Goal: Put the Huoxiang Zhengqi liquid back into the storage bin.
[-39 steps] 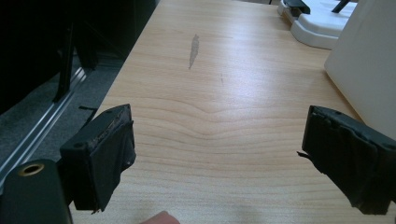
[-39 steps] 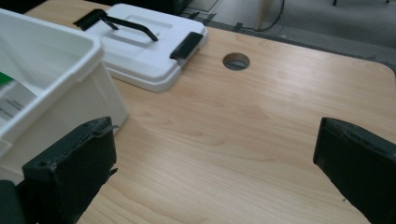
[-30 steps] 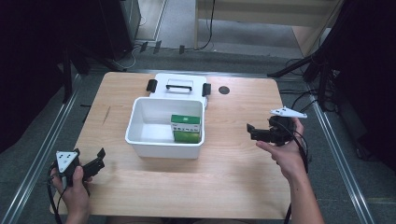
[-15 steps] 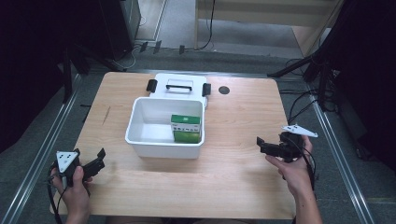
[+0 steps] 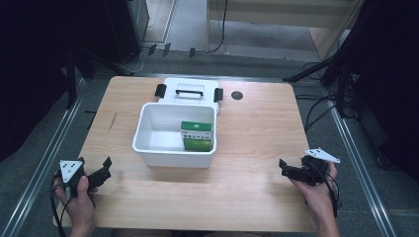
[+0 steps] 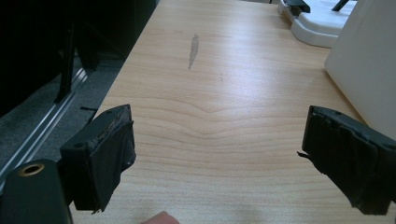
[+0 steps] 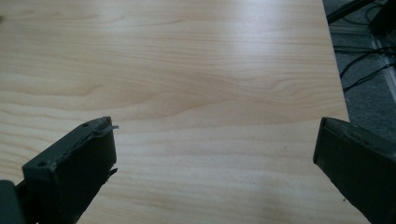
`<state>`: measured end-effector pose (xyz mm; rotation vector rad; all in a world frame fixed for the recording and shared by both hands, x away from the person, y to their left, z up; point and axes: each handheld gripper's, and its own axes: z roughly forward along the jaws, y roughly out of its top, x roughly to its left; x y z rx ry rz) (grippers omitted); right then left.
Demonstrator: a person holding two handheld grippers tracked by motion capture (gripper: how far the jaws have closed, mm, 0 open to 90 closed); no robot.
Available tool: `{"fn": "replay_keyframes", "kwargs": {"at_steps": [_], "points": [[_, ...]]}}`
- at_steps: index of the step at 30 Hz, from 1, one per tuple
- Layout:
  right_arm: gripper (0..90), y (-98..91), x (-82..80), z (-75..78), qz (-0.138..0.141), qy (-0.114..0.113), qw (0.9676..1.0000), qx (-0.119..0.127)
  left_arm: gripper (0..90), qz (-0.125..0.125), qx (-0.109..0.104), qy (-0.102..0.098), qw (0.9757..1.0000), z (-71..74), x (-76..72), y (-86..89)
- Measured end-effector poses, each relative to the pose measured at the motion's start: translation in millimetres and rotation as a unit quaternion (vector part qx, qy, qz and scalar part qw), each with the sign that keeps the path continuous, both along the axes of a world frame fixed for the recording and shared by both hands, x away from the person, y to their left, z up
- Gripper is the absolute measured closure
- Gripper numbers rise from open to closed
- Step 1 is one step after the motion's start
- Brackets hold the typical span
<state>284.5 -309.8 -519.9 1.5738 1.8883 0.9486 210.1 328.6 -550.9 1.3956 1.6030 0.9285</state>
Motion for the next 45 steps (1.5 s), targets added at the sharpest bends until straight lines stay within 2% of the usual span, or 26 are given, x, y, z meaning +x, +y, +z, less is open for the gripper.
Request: {"fn": "replay_keyframes", "kwargs": {"at_steps": [3, 8, 11, 19, 20, 24, 28, 31, 32, 33, 35, 37, 40, 45], "points": [[0.0, -5.0, -7.0, -6.4, -0.006, -0.001, 1.0, -0.001, 10.0, -0.001, 0.0, 0.0, 1.0, 0.1, -0.1, 0.0], [0.0, -15.7, -17.8, -14.5, -0.011, 0.002, 0.9998, 0.017, 10.0, -0.001, 0.001, -0.001, 1.0, 0.0, -0.1, 0.1], [0.0, -19.0, -22.6, -17.3, -0.01, -0.002, 0.9998, 0.017, 10.0, -0.001, 0.0, -0.001, 1.0, 0.0, -0.1, 0.0], [0.0, -28.7, -43.0, -26.9, -0.012, -0.024, 0.9992, 0.029, 10.0, -0.001, -0.001, 0.0, 1.0, 0.2, -0.3, 0.5], [0.0, -30.2, -47.9, -26.2, -0.014, -0.036, 0.9988, 0.03, 10.0, -0.001, -0.001, 0.0, 1.0, 0.1, -0.2, 0.4], [0.0, -32.2, -56.2, -27.1, -0.016, -0.054, 0.9979, 0.032, 10.0, 0.0, -0.001, 0.0, 1.0, 0.0, -0.1, 0.0], [0.0, -32.6, -60.8, -27.2, -0.021, -0.054, 0.9978, 0.031, 10.0, 0.0, -0.001, 0.002, 1.0, -0.1, 0.1, -0.1], [0.0, -31.8, -62.6, -27.4, -0.024, -0.051, 0.9982, 0.019, 10.0, 0.0, -0.001, 0.002, 1.0, -0.1, -0.1, 0.0], [0.0, -30.1, -65.1, -27.5, -0.03, -0.052, 0.9982, 0.005, 10.0, 0.001, -0.002, 0.003, 1.0, -0.1, 0.0, 0.0], [0.0, -29.8, -66.2, -27.5, -0.032, -0.055, 0.998, 0.001, 10.0, 0.001, -0.002, 0.003, 1.0, -0.1, 0.0, 0.0], [0.0, -30.0, -67.2, -27.5, -0.033, -0.056, 0.9979, 0.001, 10.0, 0.001, -0.002, 0.004, 1.0, 0.0, 0.1, 0.2], [0.0, -33.0, -69.8, -27.3, -0.034, -0.063, 0.9974, 0.013, 10.0, 0.001, -0.002, 0.006, 1.0, 0.0, 0.3, 0.2], [0.0, -34.8, -70.0, -27.2, -0.036, -0.061, 0.9972, 0.023, 10.0, 0.0, -0.003, 0.006, 1.0, 0.0, 0.5, 0.6], [0.0, -34.9, -68.7, -27.1, -0.041, -0.062, 0.997, 0.023, 10.0, -0.001, -0.002, 0.008, 1.0, 0.1, 0.7, 0.7]]}}
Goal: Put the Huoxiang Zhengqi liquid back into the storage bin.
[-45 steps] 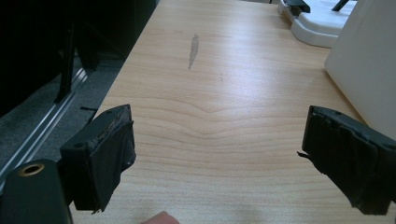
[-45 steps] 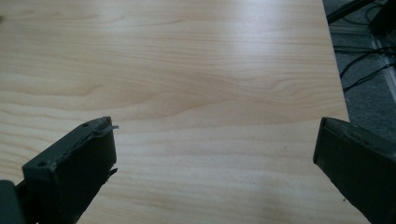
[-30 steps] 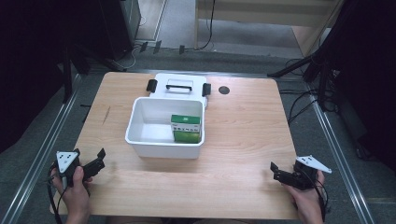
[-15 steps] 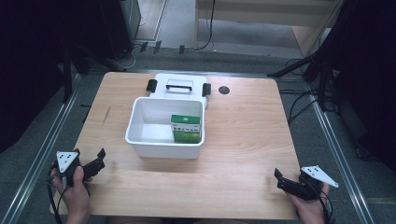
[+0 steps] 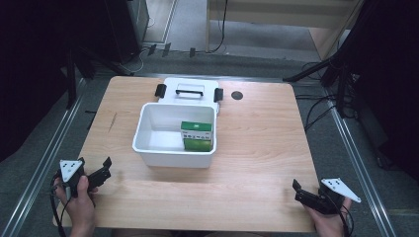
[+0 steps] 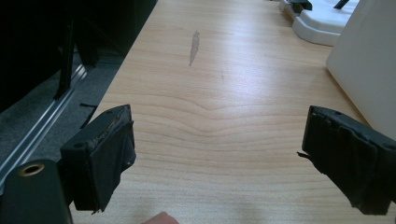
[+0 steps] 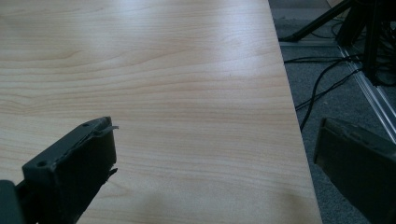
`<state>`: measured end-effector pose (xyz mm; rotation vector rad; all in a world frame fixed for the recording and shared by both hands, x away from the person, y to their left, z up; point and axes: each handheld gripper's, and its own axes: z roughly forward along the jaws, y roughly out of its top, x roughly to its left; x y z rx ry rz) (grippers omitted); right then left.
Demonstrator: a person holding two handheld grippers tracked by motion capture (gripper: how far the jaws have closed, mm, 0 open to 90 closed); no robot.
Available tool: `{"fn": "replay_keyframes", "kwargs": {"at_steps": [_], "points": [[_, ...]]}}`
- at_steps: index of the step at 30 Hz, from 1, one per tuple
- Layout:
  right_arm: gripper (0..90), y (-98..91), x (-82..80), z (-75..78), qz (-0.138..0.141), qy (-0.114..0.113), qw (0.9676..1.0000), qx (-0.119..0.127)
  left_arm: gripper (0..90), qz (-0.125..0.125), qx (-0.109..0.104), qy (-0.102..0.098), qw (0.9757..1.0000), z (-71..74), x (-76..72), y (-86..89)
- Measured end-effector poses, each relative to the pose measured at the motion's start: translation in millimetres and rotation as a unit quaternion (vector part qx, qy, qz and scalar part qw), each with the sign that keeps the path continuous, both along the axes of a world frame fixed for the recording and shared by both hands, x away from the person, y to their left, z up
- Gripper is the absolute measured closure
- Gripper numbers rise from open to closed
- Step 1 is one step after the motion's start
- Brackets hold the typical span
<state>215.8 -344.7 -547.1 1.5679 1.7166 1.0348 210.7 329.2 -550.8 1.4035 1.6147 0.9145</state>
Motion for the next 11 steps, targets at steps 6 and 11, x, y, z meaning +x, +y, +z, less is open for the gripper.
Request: {"fn": "replay_keyframes", "kwargs": {"at_steps": [6, 11], "points": [[0.0, -1.0, 0.6, 0.0, 0.0, 0.0, 1.0, 0.005, 10.0, -0.001, -0.001, 0.0, 1.0, -0.1, -0.1, 0.1], [0.0, -0.3, 0.9, 0.0, 0.0, 0.0, 1.0, 0.003, 10.0, -0.001, 0.0, 0.001, 1.0, 0.0, 0.1, 0.1]]}}
